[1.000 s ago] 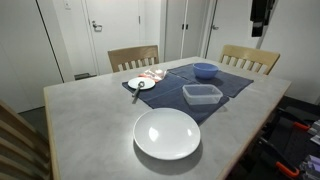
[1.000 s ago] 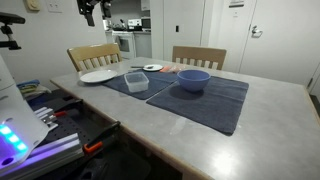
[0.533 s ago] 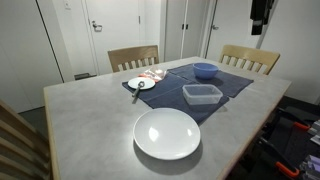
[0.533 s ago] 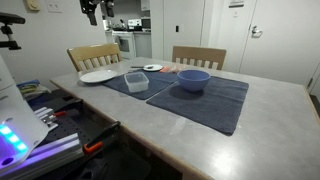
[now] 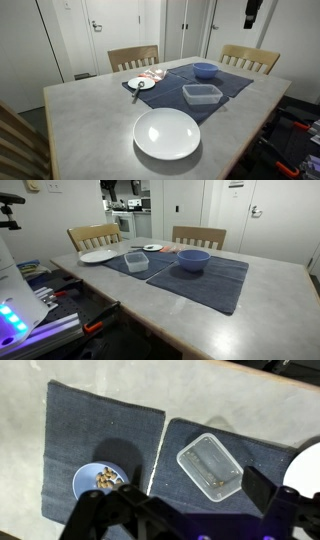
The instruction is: Pour the contents in the blue bowl into the clear bowl
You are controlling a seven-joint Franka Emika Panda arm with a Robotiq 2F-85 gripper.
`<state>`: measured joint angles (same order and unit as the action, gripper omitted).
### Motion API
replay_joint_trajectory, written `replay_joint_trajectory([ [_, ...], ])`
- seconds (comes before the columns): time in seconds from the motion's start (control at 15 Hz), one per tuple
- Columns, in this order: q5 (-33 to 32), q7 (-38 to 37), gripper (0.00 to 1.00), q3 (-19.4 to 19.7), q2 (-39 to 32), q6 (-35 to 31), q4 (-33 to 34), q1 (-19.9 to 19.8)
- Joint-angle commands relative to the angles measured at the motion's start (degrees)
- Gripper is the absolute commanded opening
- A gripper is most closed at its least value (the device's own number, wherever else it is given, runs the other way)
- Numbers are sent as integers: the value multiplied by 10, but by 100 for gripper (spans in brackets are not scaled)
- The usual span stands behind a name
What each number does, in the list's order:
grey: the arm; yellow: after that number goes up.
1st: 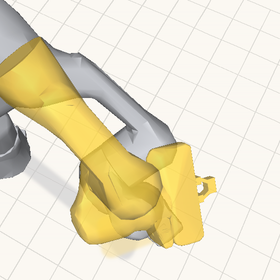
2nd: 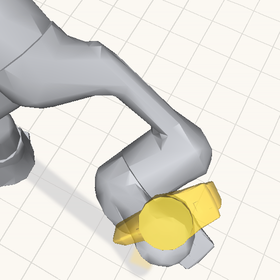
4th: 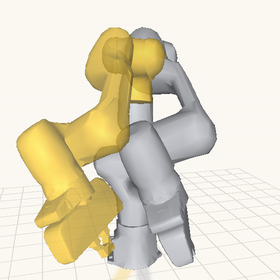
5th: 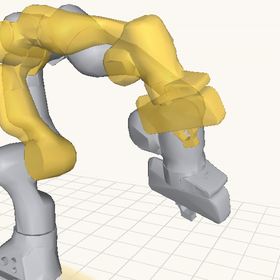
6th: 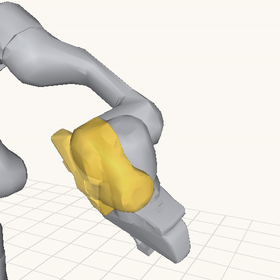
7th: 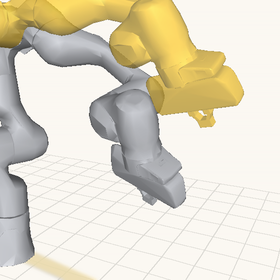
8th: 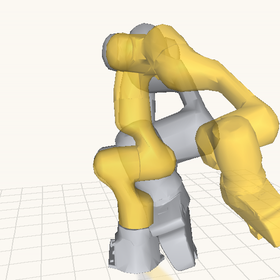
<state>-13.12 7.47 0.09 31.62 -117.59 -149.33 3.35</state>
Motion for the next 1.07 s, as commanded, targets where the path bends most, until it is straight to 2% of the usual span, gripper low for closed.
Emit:
replay_joint_trajectory([
  [0.0,-7,65,100,43,-62,-30,41,-24],
  [0.27,3,104,100,88,-121,-97,78,-46],
  [0.6,63,145,100,128,-196,-175,111,-56],
  [0.87,149,133,100,136,-230,-253,110,-63],
  [0.93,117,126,100,124,-207,-227,100,-71],
  [1.0,131,126,100,124,-215,-238,101,-71],
])
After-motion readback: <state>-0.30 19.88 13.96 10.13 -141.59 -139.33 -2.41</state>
